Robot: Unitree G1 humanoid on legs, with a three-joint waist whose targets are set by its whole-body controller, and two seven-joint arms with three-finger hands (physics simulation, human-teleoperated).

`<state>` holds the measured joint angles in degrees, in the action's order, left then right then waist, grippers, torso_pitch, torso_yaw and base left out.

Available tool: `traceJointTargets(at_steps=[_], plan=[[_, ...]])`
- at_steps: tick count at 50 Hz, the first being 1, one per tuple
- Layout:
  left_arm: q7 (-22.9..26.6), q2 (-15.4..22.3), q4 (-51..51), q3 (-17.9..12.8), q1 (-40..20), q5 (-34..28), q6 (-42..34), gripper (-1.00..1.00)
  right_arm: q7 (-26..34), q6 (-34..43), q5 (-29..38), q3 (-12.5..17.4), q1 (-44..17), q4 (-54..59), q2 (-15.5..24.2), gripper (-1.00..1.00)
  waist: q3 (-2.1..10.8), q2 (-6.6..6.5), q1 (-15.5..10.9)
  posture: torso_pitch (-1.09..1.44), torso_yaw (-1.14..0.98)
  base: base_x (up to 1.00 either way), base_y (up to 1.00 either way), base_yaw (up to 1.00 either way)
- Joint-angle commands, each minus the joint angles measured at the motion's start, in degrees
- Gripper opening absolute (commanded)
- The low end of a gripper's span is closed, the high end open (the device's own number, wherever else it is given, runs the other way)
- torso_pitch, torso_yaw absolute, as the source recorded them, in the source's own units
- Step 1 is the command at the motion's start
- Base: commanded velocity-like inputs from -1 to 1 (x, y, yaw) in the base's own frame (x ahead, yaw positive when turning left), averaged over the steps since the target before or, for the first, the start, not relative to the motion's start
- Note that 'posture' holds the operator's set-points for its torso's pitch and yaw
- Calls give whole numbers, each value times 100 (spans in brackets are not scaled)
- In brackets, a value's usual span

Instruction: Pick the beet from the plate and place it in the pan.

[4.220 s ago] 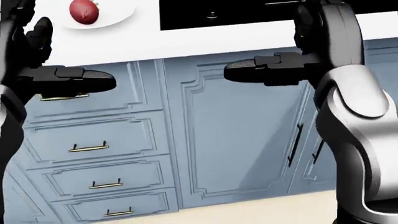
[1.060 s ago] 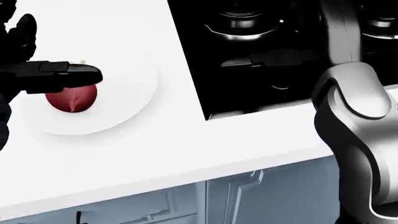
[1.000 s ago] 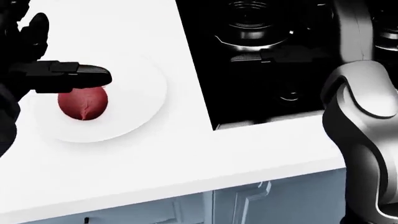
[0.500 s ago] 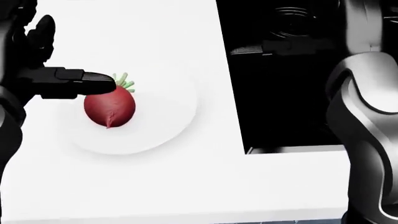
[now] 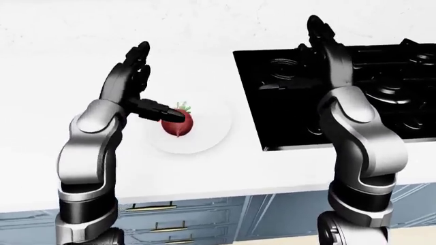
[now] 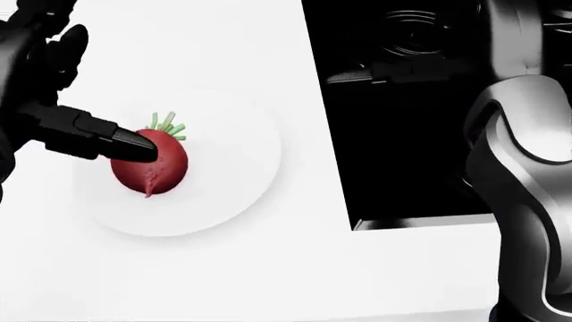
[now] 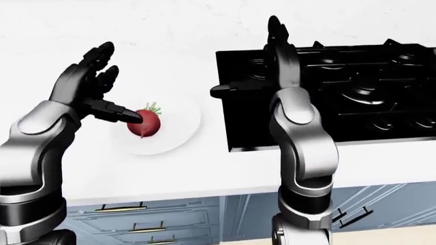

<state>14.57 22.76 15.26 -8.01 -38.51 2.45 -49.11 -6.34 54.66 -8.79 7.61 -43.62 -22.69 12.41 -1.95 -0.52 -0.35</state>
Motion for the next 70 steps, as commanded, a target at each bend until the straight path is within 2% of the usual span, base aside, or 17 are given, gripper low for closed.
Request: traceJointTargets(at_steps=[1,6,12,20,27,28,32,40,48,54,63,70], plan=[[532,125,66,17,-212,-370,65,100,2,-186,25,33,-167,-129,46,100,138,-10,2,0,0,0,0,0],[1420,180,-285,116,-432,-1118,248,100,5,-180,28,41,-182,-119,45,100,136,4,-16,0,0,0,0,0],[2703,294,-635,275,-935,-1842,447,100,22,-252,17,64,-164,-71,61,100,122,45,-31,0,0,0,0,0],[3488,189,-1503,355,-1403,-2723,1239,100,11,-251,-18,79,-165,-69,87,100,115,77,-56,0,0,0,0,0],[3615,144,-2842,353,-1912,-3215,2327,100,5,-224,-12,66,-161,-90,80,100,135,108,-62,0,0,0,0,0],[3634,192,-3120,432,-2031,-3356,2575,100,11,-249,-8,66,-156,-69,83,100,141,113,-64,0,0,0,0,0],[3753,148,-3575,440,-2136,-3676,3095,100,16,-220,-18,86,-158,-107,98,100,147,128,-65,0,0,0,0,0],[4348,164,-3667,404,-2310,-3999,3490,100,12,-218,-4,68,-166,-100,95,100,154,134,-56,0,0,0,0,0],[4646,188,-3912,497,-2479,-4421,4072,100,35,-254,31,60,-151,-71,90,100,150,135,-58,0,0,0,0,0],[4527,219,-4395,525,-2599,-4797,4905,100,45,-270,57,43,-137,-66,74,100,150,143,-62,0,0,0,0,0],[4324,107,-4840,523,-2854,-5110,5303,100,65,-274,72,50,-133,-63,65,100,154,158,-59,0,0,0,0,0],[4095,141,-5371,618,-3153,-5276,5895,100,65,-288,90,24,-122,-44,50,100,152,160,-57,0,0,0,0,0]])
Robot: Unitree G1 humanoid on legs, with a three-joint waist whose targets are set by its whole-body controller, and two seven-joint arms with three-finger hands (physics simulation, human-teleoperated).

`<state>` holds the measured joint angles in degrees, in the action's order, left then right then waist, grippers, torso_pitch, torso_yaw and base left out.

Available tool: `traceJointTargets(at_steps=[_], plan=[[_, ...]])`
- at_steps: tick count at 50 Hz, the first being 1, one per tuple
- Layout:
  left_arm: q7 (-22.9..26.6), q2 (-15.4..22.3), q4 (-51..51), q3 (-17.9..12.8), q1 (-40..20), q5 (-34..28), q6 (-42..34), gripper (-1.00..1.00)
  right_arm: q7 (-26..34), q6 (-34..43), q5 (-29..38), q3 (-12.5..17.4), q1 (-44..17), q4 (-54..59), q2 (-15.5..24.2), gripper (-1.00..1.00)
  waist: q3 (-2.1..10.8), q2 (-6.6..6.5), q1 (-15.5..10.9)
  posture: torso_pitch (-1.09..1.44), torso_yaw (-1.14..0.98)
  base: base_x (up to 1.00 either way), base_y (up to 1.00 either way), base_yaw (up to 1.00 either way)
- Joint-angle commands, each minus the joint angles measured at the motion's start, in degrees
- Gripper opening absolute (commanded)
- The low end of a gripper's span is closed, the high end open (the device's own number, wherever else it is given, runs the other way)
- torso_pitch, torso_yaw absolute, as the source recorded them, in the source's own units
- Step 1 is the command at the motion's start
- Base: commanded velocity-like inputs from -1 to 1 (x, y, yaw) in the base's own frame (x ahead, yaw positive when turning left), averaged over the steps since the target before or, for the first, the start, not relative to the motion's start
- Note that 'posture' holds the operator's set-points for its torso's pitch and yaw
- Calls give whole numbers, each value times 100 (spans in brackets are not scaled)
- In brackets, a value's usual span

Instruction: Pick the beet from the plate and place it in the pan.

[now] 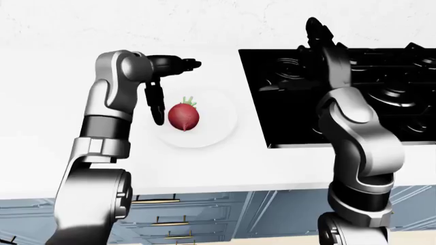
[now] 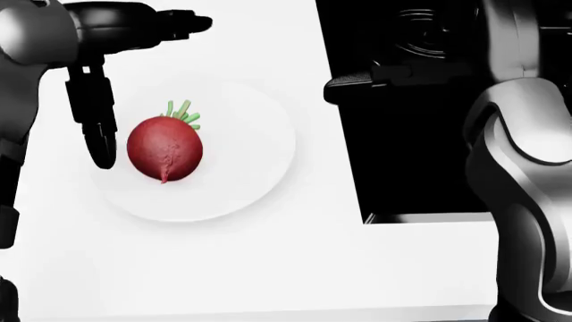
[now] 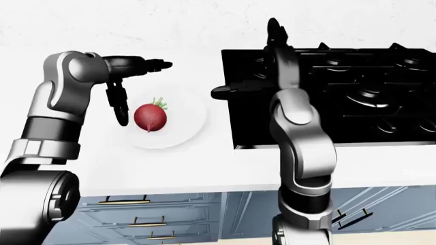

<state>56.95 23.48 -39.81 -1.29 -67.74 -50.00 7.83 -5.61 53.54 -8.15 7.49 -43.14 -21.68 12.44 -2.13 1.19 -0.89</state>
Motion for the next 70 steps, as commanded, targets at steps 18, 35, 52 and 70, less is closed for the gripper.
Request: traceJointTargets(at_steps=[18,35,52,70], plan=[[-772,43,-819,72,-680,-761,1513,100,37,-232,101,13,-148,-93,13,100,173,-3,9,0,0,0,0,0],[-341,-8,-527,0,-620,-647,1823,84,64,-287,141,16,-126,-57,2,100,168,-18,10,0,0,0,0,0],[-249,-26,-504,25,-550,-533,2259,58,65,-277,156,4,-133,-33,-6,100,169,-12,1,0,0,0,0,0],[539,-43,-150,-19,-419,-185,2416,44,85,-313,208,-4,-114,-21,-27,100,161,-13,-9,0,0,0,0,0]])
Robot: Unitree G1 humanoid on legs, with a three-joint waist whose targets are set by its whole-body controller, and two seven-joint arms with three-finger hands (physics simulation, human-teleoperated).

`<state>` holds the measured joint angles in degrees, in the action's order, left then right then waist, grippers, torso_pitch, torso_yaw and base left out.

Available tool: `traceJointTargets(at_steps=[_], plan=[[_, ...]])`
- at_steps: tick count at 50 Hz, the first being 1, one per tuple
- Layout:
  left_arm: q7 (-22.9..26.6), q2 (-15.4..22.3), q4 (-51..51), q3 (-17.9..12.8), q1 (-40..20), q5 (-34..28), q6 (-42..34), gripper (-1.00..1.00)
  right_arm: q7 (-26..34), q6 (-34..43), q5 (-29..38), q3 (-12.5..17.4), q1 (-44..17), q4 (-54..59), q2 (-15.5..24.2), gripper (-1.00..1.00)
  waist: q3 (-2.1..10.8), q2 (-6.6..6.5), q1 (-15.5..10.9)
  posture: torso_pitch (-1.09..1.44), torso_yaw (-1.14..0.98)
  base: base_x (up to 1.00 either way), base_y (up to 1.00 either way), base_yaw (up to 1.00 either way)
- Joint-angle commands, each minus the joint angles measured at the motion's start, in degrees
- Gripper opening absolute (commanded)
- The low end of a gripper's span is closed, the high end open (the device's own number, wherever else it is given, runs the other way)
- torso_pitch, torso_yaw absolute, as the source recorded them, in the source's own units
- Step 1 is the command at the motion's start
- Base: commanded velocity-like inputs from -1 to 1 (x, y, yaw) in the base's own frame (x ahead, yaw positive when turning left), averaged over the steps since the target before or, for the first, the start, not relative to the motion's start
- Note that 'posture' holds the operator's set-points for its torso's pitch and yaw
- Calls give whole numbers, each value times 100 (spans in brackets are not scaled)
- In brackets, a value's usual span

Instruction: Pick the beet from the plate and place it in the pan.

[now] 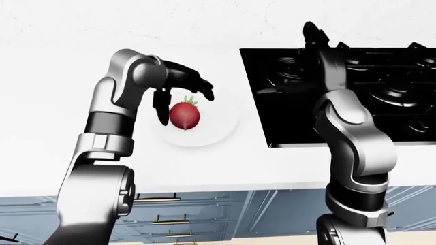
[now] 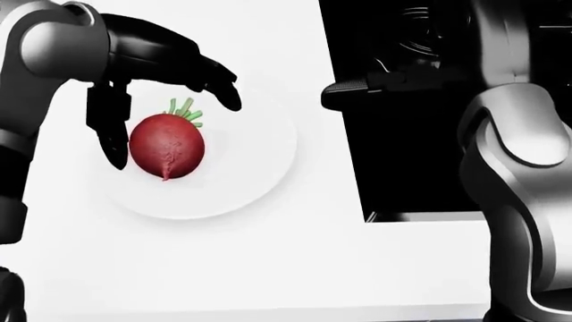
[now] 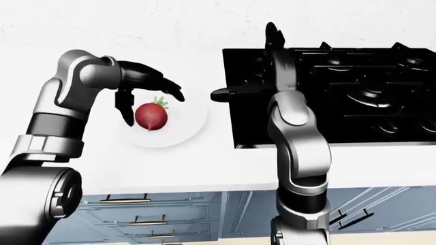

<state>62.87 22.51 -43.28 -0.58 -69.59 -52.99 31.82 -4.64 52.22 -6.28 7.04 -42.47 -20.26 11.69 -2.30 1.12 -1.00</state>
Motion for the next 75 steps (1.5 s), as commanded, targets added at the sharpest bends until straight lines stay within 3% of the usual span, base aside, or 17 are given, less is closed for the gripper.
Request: traceJointTargets(at_steps=[1,6,24,36,39,68,69,75], plan=[[-73,53,184,-85,-250,116,36,42,-13,-173,20,45,-184,-168,49,100,178,-7,1,0,0,0,0,0],[-112,40,166,-69,-245,130,109,31,-18,-148,20,46,-196,-178,53,100,176,-2,1,0,0,0,0,0],[-52,42,444,-74,-36,139,346,32,15,-200,41,33,-162,-133,34,100,176,-6,-6,0,0,0,0,0],[-13,39,476,-85,-33,109,335,5,16,-174,53,24,-158,-167,30,100,175,-8,-5,0,0,0,0,0],[8,40,487,-84,-23,108,334,11,19,-165,54,26,-166,-167,31,100,178,-7,-4,0,0,0,0,0],[-428,71,-21,-57,-334,-39,395,-32,32,-238,73,28,-151,-112,17,100,173,-5,7,0,0,0,0,0],[-355,76,-144,-111,-544,50,318,-100,29,-234,75,29,-138,-127,20,100,174,-7,8,0,0,0,0,0],[-268,111,-290,-105,-737,183,270,-100,17,-180,71,30,-171,-155,25,100,168,4,5,0,0,0,0,0]])
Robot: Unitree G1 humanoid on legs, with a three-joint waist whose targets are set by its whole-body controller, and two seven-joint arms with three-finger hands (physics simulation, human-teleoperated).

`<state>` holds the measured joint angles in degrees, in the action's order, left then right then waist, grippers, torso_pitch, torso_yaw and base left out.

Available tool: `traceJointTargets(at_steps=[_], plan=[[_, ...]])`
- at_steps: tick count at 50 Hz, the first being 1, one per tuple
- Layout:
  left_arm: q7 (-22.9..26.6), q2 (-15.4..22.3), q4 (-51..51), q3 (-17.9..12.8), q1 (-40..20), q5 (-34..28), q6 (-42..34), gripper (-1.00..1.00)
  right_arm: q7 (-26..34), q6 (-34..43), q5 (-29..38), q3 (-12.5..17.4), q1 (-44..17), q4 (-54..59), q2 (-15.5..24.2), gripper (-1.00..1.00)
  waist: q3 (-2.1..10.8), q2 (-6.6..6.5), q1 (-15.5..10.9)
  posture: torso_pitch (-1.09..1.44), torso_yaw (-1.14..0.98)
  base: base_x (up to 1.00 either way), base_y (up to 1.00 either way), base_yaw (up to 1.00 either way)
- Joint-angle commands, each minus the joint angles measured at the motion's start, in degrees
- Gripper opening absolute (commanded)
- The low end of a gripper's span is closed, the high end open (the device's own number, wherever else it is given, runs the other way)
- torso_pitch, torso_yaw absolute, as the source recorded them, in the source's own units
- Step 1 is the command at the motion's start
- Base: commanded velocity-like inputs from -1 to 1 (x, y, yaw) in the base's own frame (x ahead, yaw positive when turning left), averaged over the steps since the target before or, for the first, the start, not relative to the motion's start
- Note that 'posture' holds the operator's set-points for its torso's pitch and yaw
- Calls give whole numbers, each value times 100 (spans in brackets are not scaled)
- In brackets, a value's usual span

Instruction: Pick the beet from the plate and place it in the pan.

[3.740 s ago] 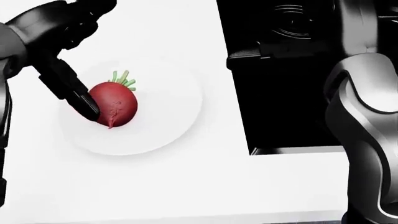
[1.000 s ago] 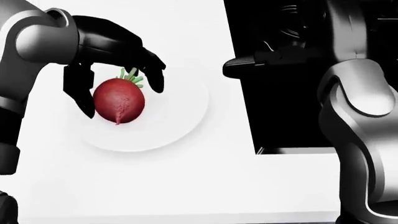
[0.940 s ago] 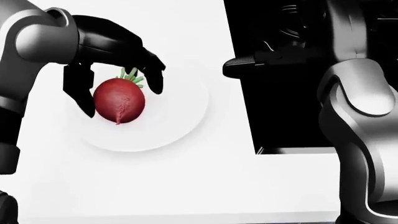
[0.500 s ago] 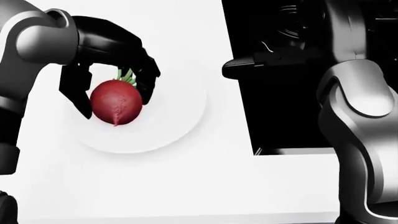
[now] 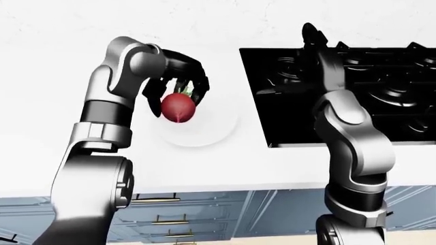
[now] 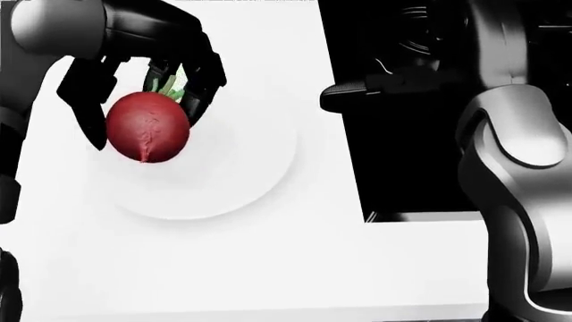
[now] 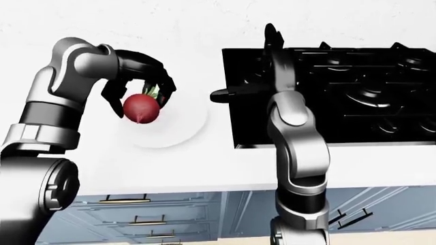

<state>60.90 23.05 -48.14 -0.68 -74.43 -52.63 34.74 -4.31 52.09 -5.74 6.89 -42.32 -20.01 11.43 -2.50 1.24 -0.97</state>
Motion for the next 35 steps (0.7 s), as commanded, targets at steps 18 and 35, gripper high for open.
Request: traceJointTargets(at_steps=[18,35], plan=[[-13,209,-119,-98,-758,250,-115,-100,-90,1720,32,-50,-802,-1197,111,100,142,-2,-16,0,0,0,0,0],[-11,248,-178,-86,-770,239,-106,-100,-27,1630,38,10,-777,-1158,53,100,268,167,105,0,0,-15,0,0]])
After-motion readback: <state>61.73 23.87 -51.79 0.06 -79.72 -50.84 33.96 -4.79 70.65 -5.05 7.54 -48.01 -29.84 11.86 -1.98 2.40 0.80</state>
